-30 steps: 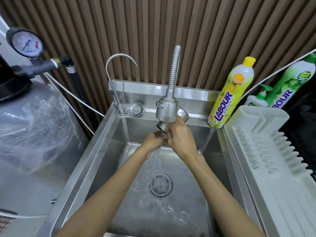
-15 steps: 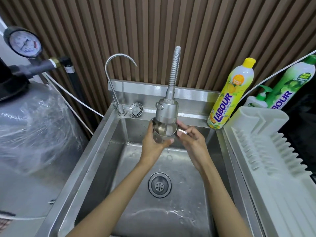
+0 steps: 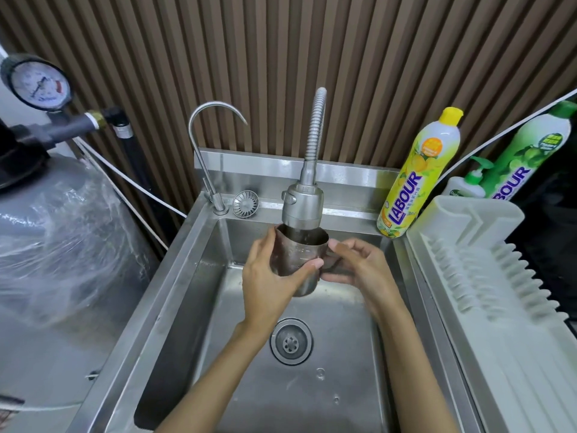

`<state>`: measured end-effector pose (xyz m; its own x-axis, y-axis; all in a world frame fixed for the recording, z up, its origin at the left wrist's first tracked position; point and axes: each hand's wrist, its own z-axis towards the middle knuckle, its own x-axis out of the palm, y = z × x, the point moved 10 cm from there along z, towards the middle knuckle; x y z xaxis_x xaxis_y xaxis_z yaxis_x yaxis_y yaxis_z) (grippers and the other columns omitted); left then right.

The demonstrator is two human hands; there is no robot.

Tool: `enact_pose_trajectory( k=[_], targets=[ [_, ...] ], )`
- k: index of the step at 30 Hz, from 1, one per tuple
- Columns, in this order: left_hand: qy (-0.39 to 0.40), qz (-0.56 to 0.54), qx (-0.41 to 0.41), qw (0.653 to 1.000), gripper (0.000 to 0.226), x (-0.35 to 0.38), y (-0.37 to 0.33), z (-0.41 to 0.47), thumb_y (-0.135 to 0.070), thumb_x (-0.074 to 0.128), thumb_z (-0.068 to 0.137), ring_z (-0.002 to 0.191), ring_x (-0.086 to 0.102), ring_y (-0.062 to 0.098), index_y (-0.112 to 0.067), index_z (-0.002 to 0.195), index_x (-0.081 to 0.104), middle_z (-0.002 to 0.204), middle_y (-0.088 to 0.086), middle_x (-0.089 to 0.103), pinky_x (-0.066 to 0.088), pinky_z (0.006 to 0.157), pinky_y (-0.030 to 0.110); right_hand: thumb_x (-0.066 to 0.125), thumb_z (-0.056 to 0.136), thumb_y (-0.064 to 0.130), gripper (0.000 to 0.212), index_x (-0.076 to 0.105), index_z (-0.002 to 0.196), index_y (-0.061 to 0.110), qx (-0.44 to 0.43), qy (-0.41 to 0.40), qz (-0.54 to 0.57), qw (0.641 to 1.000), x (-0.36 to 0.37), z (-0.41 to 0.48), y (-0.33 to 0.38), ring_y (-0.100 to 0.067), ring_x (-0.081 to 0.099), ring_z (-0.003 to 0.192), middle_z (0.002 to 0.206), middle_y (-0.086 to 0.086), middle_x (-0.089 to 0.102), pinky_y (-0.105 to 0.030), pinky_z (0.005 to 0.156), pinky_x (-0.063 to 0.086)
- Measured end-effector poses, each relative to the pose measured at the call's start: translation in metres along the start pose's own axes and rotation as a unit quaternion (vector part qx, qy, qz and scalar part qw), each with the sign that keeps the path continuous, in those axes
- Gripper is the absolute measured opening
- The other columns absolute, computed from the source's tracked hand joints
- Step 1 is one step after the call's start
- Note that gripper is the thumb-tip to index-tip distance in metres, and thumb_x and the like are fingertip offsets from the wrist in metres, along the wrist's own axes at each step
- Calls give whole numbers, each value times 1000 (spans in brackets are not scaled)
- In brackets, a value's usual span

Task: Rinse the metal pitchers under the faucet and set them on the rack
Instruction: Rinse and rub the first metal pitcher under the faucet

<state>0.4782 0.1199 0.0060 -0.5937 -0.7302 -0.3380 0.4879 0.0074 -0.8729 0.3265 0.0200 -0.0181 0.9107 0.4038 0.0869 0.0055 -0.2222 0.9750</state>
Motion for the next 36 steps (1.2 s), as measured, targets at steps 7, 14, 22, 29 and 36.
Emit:
enact_pose_trajectory(
  k=[7, 14, 22, 29, 36],
  targets=[
    [98, -130, -95, 982, 69, 33, 16, 4, -41, 85, 57, 95, 68, 7, -18, 117, 59, 101, -2, 72, 53, 91, 35, 71, 80, 17, 27, 51, 62, 19, -118, -107, -170, 972, -16, -7, 42, -20, 66, 72, 71, 0, 68, -37, 69, 57],
    [64, -131, 2, 989, 85, 13, -3, 19, -17, 84, 58, 119, 45, -13, -43, 125, 38, 125, -26, 47, 35, 101, 12, 51, 89, -2, 22, 42, 73, 10, -87, 50, 173, 980, 26, 3, 5, -24, 57, 119, 128, -11, 60, -38, 104, 43],
    [-26, -5, -50, 998, 101, -10, -4, -6, -54, 82, 49, 98, 43, 6, -30, 137, 39, 97, -7, 39, 31, 86, 8, 58, 90, 18, 16, 57, 80, 6, -9, 10, 59, 998, 18, -3, -9, -28, 65, 80, 84, -20, 65, -34, 65, 60],
    [102, -93, -173, 975, 64, 34, 37, -11, -65, 74, 50, 88, 67, 10, -22, 97, 67, 92, 0, 71, 53, 82, 29, 71, 79, 32, 25, 59, 71, 12, -120, -165, -301, 932, -11, -16, 47, -27, 64, 74, 72, -7, 68, -40, 70, 53],
    [116, -232, -122, 958, 72, 39, 19, 16, 3, 82, 60, 107, 63, 9, -22, 121, 54, 114, -1, 67, 48, 96, 23, 60, 87, 7, 26, 46, 69, 18, -132, -104, -93, 981, 3, -11, 32, -8, 63, 98, 103, 10, 67, -22, 89, 47]
  ],
)
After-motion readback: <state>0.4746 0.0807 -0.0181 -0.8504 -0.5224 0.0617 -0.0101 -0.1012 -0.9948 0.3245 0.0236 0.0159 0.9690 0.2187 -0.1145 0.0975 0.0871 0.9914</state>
